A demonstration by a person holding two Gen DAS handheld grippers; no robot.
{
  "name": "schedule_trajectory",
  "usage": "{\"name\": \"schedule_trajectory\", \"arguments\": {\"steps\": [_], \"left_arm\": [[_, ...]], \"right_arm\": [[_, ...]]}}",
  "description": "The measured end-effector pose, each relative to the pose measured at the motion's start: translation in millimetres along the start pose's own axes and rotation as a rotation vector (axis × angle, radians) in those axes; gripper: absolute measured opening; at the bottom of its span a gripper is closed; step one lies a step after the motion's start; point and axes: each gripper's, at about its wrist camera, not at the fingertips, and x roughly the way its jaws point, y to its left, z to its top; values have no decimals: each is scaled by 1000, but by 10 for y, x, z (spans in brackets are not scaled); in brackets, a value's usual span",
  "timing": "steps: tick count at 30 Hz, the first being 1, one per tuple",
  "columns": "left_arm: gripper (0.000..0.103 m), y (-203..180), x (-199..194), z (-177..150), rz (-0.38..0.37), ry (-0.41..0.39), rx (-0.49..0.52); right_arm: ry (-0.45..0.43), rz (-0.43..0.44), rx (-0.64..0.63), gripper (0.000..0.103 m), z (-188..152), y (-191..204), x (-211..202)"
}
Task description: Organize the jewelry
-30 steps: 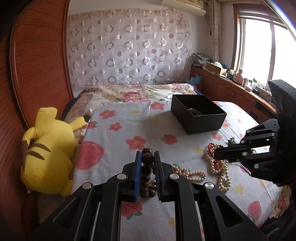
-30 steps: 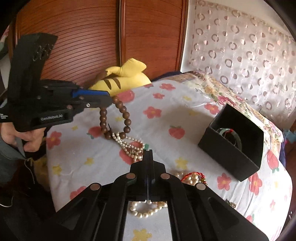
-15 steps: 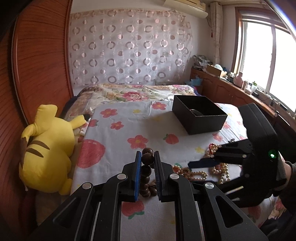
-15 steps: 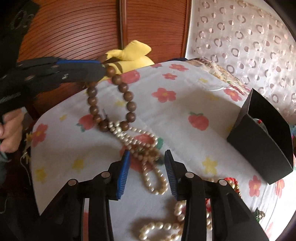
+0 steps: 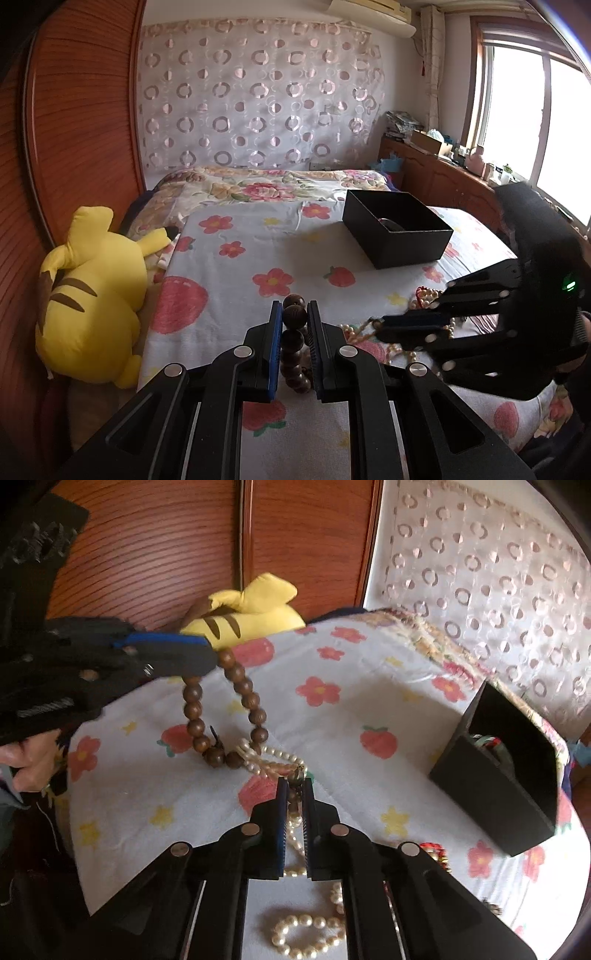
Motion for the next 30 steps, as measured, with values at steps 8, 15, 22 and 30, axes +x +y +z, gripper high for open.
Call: {"name": "schedule_trajectory", "arguments": {"steps": [8, 15, 22, 30], "left_arm": [[12, -118, 78, 11, -13, 4, 13], [12, -228, 145, 15, -34, 9, 18], [12, -335, 116, 229, -63, -26, 33], [12, -588, 11, 713, -95, -110, 80]], "right_arm": [[-142, -31, 10, 8, 174, -177, -728], [-244, -70, 6, 9, 324, -293, -1231], [-277, -144, 14, 9, 444, -576, -1546], [-230, -227, 48, 9, 539, -1009, -1407]]}}
